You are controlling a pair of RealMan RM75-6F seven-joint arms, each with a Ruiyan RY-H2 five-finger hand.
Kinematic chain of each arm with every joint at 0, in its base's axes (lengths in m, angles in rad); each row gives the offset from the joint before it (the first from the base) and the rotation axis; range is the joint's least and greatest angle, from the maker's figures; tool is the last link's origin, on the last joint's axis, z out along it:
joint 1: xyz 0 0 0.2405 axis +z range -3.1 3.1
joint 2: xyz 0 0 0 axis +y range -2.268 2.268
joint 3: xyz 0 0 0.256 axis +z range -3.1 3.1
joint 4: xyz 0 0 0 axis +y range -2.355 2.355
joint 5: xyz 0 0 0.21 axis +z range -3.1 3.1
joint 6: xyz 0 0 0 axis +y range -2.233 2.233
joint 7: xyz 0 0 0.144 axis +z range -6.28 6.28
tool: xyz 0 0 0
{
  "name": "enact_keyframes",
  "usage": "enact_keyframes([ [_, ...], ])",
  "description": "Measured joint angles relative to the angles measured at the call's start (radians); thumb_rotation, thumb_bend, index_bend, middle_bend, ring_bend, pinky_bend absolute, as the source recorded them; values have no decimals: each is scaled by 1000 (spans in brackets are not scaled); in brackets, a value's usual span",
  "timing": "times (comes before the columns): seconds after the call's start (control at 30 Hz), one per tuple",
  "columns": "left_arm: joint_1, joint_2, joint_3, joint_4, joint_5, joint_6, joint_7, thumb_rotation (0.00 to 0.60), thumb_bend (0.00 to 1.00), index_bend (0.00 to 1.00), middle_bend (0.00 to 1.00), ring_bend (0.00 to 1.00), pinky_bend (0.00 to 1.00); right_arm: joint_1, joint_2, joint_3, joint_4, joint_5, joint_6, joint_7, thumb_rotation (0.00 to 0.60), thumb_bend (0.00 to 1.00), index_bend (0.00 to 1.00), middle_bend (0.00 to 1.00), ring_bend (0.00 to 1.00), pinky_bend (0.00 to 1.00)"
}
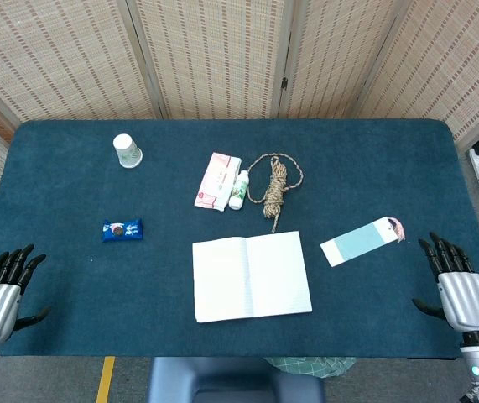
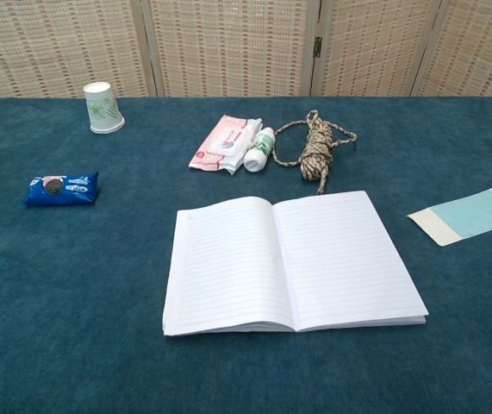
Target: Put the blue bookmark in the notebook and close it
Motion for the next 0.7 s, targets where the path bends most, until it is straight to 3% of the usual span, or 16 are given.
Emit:
enact_keyframes([
  [0.23, 0, -5, -2, 2, -3, 1, -1, 600, 191, 181, 64, 0, 0, 16, -9, 10, 25, 34, -36, -3, 600, 14, 4, 0, 0, 100],
  [0.33, -3, -7, -3, 7, -6, -4, -12, 600, 192, 182, 65, 0, 0, 36, -16, 19, 56, 39, -63, 8, 600, 61, 94, 0, 0, 100],
  [0.47, -12, -15, -5, 19, -20, -31, -18, 600, 190, 186, 65, 0, 0, 93, -11, 35, 98, 57, -157, 3, 600, 75, 204, 0, 0, 100],
  [0.7, -22, -31, -13, 35, -34, -44, -32, 600, 190, 158, 65, 0, 0, 221, -8, 64, 169, 150, -408, -35, 600, 89, 226, 0, 0, 100],
])
